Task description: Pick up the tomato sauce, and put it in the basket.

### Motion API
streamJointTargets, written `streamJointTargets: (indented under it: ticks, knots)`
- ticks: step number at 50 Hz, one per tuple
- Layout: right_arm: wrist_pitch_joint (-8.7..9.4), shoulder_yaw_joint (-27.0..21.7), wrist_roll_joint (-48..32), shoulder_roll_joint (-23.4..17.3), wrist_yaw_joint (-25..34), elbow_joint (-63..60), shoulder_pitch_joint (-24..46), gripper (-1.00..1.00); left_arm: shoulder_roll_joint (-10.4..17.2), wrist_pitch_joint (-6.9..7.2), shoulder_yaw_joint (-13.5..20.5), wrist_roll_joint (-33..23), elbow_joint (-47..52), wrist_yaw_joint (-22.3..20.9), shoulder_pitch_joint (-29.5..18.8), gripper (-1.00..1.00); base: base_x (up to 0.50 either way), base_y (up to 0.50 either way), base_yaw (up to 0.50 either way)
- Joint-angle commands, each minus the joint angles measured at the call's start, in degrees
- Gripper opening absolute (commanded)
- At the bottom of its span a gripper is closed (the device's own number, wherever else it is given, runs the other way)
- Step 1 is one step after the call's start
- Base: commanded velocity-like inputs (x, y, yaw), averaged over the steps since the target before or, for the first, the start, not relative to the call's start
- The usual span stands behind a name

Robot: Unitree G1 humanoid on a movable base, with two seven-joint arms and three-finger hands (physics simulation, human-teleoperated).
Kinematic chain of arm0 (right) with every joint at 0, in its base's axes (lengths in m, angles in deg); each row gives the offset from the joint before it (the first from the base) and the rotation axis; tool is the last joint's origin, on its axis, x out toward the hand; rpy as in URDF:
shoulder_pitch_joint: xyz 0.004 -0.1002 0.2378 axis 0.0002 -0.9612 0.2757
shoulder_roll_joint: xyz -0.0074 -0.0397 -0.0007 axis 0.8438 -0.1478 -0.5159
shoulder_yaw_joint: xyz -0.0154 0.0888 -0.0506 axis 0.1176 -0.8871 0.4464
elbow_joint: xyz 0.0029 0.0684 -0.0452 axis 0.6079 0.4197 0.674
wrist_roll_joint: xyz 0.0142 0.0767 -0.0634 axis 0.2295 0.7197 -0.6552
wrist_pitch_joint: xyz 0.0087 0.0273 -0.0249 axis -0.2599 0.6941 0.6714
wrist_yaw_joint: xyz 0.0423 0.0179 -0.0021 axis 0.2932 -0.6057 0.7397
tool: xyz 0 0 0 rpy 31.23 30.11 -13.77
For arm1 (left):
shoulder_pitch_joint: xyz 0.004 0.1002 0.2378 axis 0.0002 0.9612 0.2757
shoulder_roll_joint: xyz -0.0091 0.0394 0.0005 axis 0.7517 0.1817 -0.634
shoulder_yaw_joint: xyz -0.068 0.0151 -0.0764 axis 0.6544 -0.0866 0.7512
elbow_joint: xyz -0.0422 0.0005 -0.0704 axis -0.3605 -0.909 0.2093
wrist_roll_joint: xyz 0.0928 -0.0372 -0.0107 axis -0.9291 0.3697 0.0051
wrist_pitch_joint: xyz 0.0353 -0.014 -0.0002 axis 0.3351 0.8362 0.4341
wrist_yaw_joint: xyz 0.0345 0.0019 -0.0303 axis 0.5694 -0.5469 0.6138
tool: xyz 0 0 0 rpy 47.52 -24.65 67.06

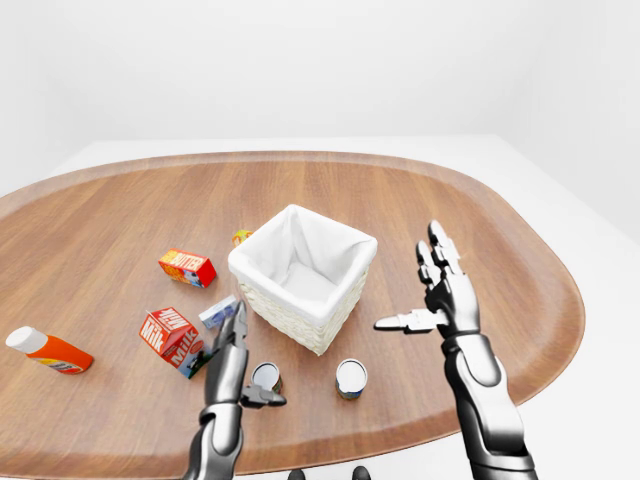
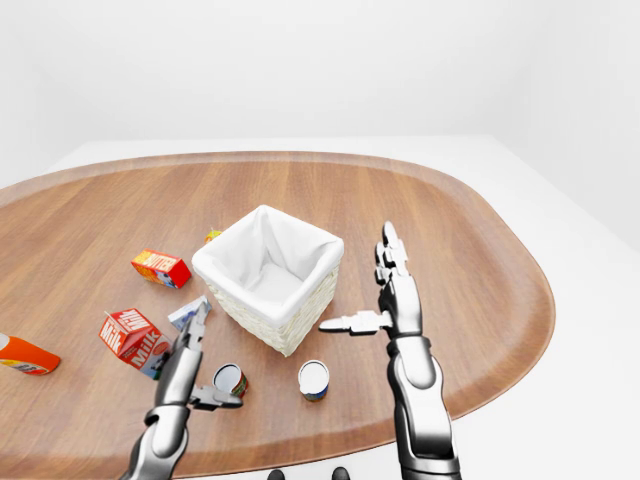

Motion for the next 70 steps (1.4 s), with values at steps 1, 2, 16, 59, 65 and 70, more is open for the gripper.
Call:
streamJointTargets:
  ticks: [1,2,16,59,65,70]
  knots:
    - [0.0,0.1,-0.08,0.03,-0.01,-0.11,-0.08,1.0,0.2,0.0,-0.4,-0.5,-2.13,1.19,-0.68,1.0,0.0,0.0,0.0]
    - [0.0,0.11,-0.08,0.03,0.0,-0.08,-0.07,1.0,0.22,0.0,-0.49,-0.46,-2.33,1.22,-0.74,1.0,0.0,0.0,0.0]
    - [0.0,0.17,-0.16,0.04,0.05,0.59,-0.05,1.0,0.13,0.0,-1.12,-1.03,-4.36,2.11,-1.56,1.0,0.0,0.0,0.0]
    - [0.0,0.21,-0.17,0.04,-0.04,0.47,-0.04,1.0,0.5,0.0,-1.94,-1.73,-11.14,4.96,-3.62,1.0,0.0,0.0,0.0]
    - [0.0,0.25,-0.23,0.06,-0.01,0.54,-0.12,1.0,0.49,0.0,-1.93,-1.8,-11.02,4.92,-3.54,1.0,0.0,0.0,0.0]
    - [0.0,0.32,-0.3,0.09,0.04,0.91,-0.18,1.0,0.52,0.0,-1.94,-1.9,-11.39,5.1,-3.62,1.0,0.0,0.0,0.0]
